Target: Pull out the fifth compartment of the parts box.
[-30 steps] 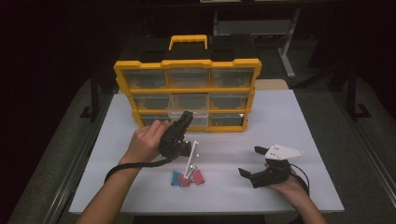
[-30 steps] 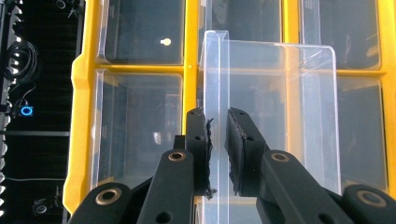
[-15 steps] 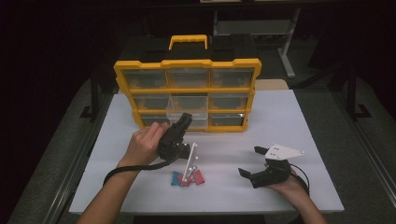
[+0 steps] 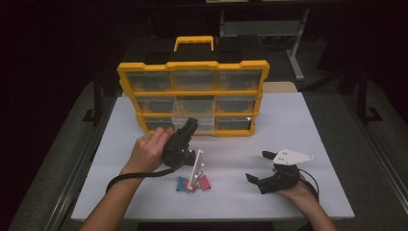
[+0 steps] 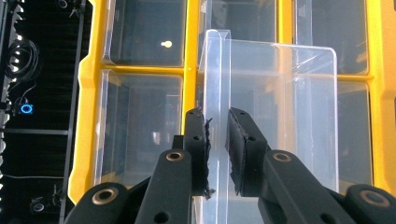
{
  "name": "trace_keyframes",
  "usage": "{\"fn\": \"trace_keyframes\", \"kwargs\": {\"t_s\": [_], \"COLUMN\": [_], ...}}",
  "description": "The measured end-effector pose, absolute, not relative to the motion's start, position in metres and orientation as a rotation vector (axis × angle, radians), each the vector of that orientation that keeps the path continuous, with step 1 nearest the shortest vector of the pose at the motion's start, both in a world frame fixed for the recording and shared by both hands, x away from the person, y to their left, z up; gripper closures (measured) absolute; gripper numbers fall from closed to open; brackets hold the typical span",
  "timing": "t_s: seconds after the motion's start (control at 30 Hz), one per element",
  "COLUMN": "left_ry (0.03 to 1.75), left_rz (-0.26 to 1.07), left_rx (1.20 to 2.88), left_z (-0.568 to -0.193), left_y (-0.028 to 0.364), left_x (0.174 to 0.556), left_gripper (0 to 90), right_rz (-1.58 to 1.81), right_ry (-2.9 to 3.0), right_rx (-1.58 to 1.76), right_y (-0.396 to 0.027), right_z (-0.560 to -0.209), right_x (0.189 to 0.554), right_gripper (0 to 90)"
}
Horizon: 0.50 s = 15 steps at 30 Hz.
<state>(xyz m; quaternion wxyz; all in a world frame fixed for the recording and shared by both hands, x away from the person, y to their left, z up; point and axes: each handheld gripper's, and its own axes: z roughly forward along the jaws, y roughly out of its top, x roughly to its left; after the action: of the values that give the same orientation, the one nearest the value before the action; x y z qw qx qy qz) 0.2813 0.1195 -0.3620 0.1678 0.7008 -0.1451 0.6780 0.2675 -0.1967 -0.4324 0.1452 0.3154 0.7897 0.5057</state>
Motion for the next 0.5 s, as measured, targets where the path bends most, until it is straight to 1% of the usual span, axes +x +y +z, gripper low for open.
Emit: {"fn": "trace_keyframes", "kwargs": {"t_s": [0.03, 0.07, 0.1, 0.13, 0.23, 0.27, 0.3, 0.33, 0.37, 0.43, 0.47, 0.5], "left_ry": [-0.410, -0.409, -0.404, -0.400, -0.396, -0.392, -0.386, -0.368, -0.355, -0.347, -0.341, -0.341], "left_rz": [1.922, 1.927, 1.923, 1.920, 1.913, 1.916, 1.911, 1.895, 1.895, 1.893, 1.894, 1.894], "left_rx": [1.997, 1.995, 2.000, 2.003, 2.005, 2.007, 2.010, 2.020, 2.024, 2.019, 2.016, 2.016], "left_z": [-0.3617, -0.3620, -0.3623, -0.3628, -0.3627, -0.3625, -0.3622, -0.3619, -0.3616, -0.3616, -0.3621, -0.3621], "left_y": [0.1197, 0.1200, 0.1202, 0.1211, 0.1219, 0.1222, 0.1225, 0.1227, 0.1230, 0.1237, 0.1241, 0.1241], "left_x": [0.2814, 0.2813, 0.2814, 0.2810, 0.2803, 0.2799, 0.2798, 0.2801, 0.2798, 0.2796, 0.2790, 0.2790], "left_gripper": [77.2, 73.6, 73.6, 70.6, 68.3, 64.6, 64.6, 61.7, 61.7, 58.6, 55.6, 54.8], "right_rz": [1.456, 1.457, 1.457, 1.457, 1.457, 1.458, 1.458, 1.456, 1.456, 1.457, 1.456, 1.456], "right_ry": [2.275, 2.277, 2.277, 2.278, 2.277, 2.275, 2.275, 2.277, 2.277, 2.275, 2.276, 2.276], "right_rx": [0.908, 0.908, 0.908, 0.907, 0.907, 0.907, 0.907, 0.906, 0.906, 0.906, 0.907, 0.907], "right_y": [-0.1967, -0.1966, -0.1966, -0.1964, -0.1964, -0.1965, -0.1965, -0.1965, -0.1965, -0.1964, -0.1966, -0.1966], "right_z": [-0.4325, -0.4325, -0.4325, -0.4325, -0.4323, -0.4323, -0.4323, -0.4324, -0.4324, -0.4323, -0.4323, -0.4323], "right_x": [0.2677, 0.2675, 0.2675, 0.2675, 0.2673, 0.2672, 0.2672, 0.2673, 0.2673, 0.2670, 0.2673, 0.2673], "right_gripper": [0.0, 0.0, 0.0, 0.0, 0.0, 0.0, 0.0, 0.0, 0.0, 0.0, 0.0, 0.0]}}
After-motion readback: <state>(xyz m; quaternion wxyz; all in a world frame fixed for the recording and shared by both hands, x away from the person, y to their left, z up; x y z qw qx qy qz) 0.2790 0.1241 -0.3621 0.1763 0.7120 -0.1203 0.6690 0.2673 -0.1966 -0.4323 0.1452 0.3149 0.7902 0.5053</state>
